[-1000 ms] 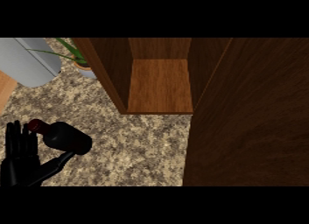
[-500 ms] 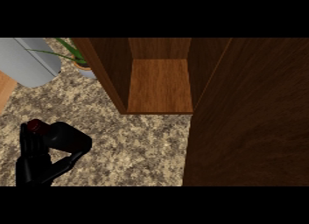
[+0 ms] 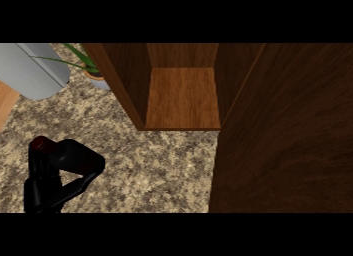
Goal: Pick up the wine, place it into the cabinet and close the cabinet
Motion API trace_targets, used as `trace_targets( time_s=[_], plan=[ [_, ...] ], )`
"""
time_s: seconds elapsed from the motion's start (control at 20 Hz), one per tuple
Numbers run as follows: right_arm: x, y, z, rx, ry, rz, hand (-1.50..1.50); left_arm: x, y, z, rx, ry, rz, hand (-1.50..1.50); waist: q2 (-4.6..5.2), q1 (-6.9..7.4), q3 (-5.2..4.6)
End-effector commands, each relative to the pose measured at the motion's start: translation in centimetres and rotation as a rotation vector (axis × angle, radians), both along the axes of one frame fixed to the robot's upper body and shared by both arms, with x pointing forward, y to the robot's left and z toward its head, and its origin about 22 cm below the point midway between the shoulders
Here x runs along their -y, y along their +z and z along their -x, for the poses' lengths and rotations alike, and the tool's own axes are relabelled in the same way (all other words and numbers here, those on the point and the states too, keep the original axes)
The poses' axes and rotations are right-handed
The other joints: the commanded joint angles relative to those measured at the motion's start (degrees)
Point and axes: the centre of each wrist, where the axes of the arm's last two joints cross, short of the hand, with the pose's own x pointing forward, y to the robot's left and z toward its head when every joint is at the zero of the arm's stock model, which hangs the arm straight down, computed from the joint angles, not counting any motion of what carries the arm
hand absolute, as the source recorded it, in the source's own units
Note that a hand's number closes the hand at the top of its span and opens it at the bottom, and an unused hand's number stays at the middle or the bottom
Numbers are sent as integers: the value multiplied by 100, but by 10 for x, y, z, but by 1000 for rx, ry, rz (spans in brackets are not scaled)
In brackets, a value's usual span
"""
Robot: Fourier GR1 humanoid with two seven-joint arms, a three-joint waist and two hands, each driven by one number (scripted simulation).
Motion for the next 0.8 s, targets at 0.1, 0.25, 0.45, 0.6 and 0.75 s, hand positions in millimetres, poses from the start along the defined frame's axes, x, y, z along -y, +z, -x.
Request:
trace_targets(
  time_s=[0.1, 0.25, 0.45, 0.6, 0.75],
  plan=[
    [-2, 2, 20, 57, 48, -51, -150, 1, -25, -6, -22, -24, 34, -150, 5, 1, 0],
    [-1, 9, 30, 46, 42, -53, -150, 13, -35, -2, -2, -30, 37, -150, 1, -5, -1],
    [2, 21, 28, 63, 71, -30, -150, -4, -36, -19, 7, -12, 61, -150, 5, -20, -2],
    [-6, 23, 14, 42, 57, -43, -150, -13, -40, -17, 39, -12, 60, -150, 6, 2, -4],
    [3, 8, 20, 59, 43, -53, -150, 4, -29, -27, 51, -36, 96, -150, 2, -3, 3]
  ],
)
